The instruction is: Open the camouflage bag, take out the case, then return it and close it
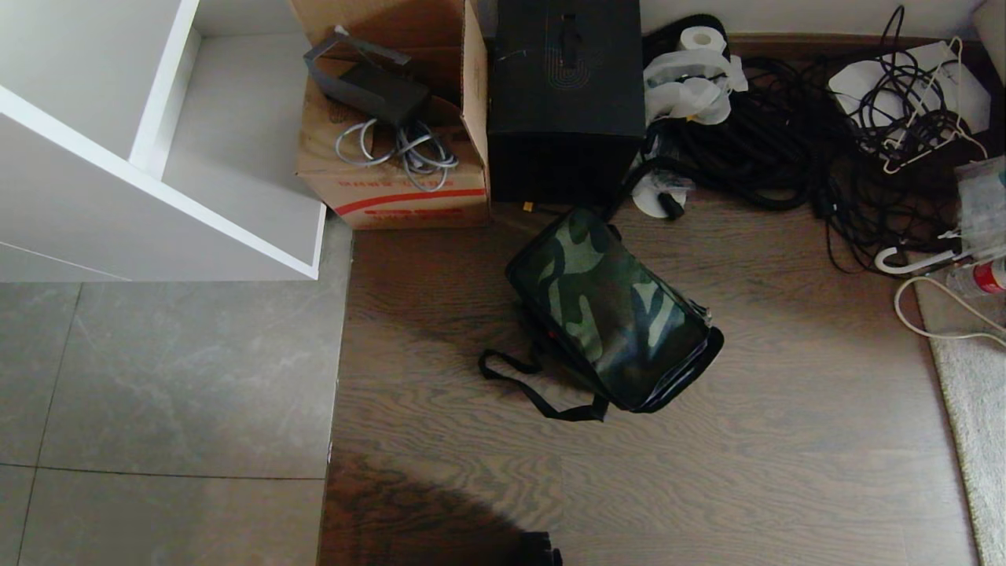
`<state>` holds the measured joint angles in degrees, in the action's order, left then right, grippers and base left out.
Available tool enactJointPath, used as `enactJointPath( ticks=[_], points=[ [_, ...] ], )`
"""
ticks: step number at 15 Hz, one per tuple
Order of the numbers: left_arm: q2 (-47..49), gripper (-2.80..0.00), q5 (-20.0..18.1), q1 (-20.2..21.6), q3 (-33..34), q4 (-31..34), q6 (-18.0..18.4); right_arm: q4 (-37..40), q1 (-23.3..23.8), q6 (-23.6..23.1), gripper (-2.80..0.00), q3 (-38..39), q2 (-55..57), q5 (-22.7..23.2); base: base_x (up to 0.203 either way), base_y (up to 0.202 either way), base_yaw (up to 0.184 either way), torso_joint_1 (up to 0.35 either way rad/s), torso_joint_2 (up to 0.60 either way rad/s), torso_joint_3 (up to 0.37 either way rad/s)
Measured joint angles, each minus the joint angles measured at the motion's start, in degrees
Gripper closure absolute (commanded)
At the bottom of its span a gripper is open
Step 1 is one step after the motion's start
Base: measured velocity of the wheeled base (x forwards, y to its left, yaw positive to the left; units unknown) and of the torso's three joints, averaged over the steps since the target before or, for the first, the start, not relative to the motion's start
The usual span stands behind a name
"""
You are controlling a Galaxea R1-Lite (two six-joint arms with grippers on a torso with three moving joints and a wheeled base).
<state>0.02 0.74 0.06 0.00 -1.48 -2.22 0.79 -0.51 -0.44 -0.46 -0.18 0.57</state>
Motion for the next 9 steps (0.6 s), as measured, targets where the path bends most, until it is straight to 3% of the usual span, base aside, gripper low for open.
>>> enactJointPath(
  ticks=[9],
  points=[
    [0.0, 0.0, 0.0, -0.1, 0.0, 0.0, -0.1, 0.0, 0.0, 0.0, 0.0, 0.0, 0.0, 0.0, 0.0, 0.0, 0.0, 0.001, 0.0, 0.007]
  ],
)
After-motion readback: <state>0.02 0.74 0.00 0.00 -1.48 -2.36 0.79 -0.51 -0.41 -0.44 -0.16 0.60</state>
